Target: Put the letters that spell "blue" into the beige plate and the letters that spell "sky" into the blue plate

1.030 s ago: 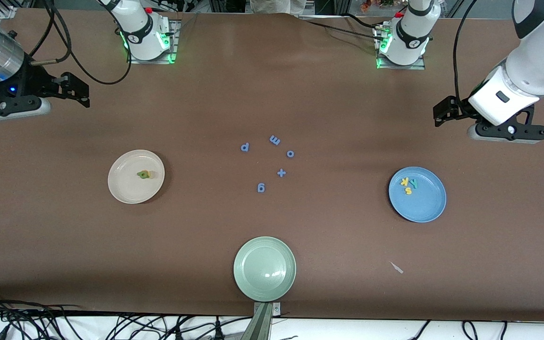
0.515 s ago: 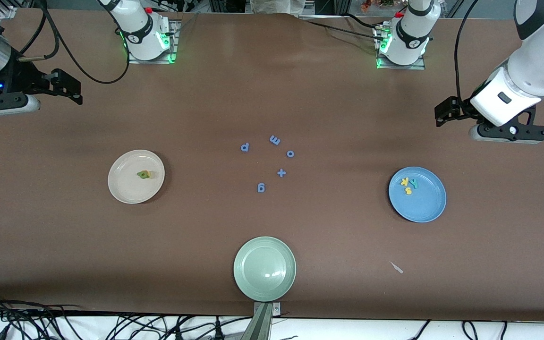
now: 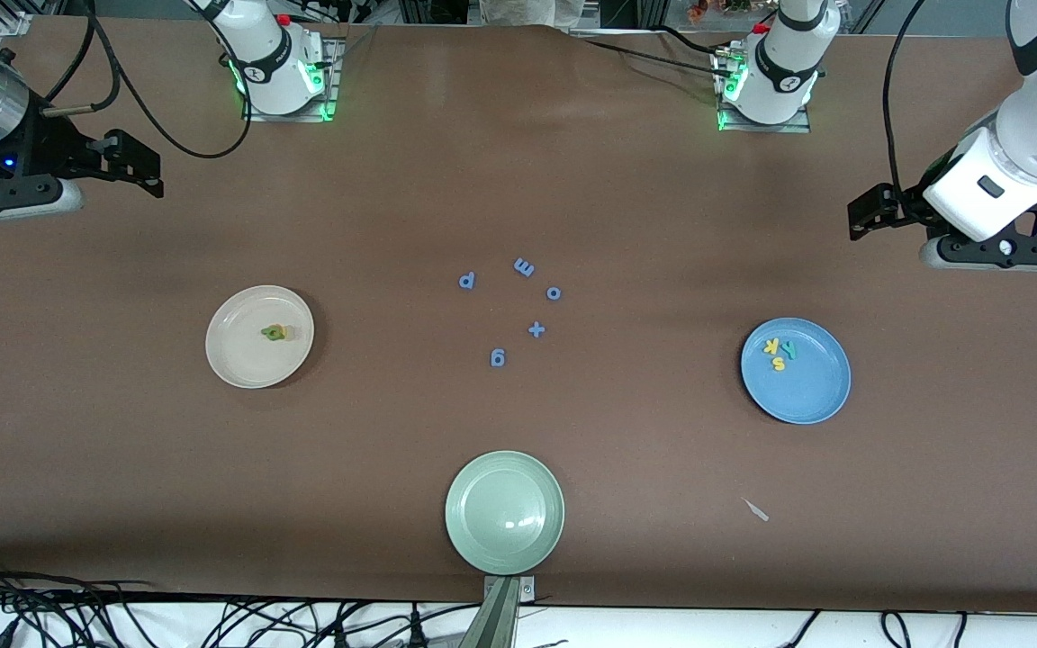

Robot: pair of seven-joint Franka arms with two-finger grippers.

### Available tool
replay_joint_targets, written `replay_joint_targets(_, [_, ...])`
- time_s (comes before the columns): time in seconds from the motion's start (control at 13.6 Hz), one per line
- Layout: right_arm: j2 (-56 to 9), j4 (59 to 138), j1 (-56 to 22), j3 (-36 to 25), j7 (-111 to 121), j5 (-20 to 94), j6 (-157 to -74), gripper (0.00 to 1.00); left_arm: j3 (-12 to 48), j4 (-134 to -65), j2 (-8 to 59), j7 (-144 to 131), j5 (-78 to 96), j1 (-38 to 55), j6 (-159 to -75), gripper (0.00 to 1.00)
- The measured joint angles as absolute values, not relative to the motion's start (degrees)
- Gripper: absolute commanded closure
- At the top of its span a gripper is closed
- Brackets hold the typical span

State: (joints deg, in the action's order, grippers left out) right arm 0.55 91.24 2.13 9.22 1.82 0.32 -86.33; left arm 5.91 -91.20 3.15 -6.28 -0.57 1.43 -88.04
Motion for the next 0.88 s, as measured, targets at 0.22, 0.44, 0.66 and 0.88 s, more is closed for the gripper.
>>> replay_joint_targets(0.22, [0.5, 91.2, 2.2, 9.2, 1.8, 0.3, -86.4, 0.00, 5.9, -91.2, 3.0, -6.3, -0.6, 0.7, -87.8, 0.00])
replay_joint_targets(0.44, [0.5, 91.2, 2.3, 8.9, 1.8, 0.3, -86.4, 0.00, 5.9, -91.2, 3.0, -6.3, -0.6, 0.0, -87.6, 0.00])
replay_joint_targets(0.66, [0.5, 91.2, 2.3, 8.9, 1.8, 0.3, -86.4, 0.00, 5.9, -91.2, 2.8, -6.3, -0.6, -0.1, -87.6, 0.00])
replay_joint_targets(0.88, [0.5, 91.2, 2.3, 8.9, 1.8, 0.3, -86.4, 0.00, 6.2, -91.2, 2.8, -6.3, -0.6, 0.0, -87.6, 0.00])
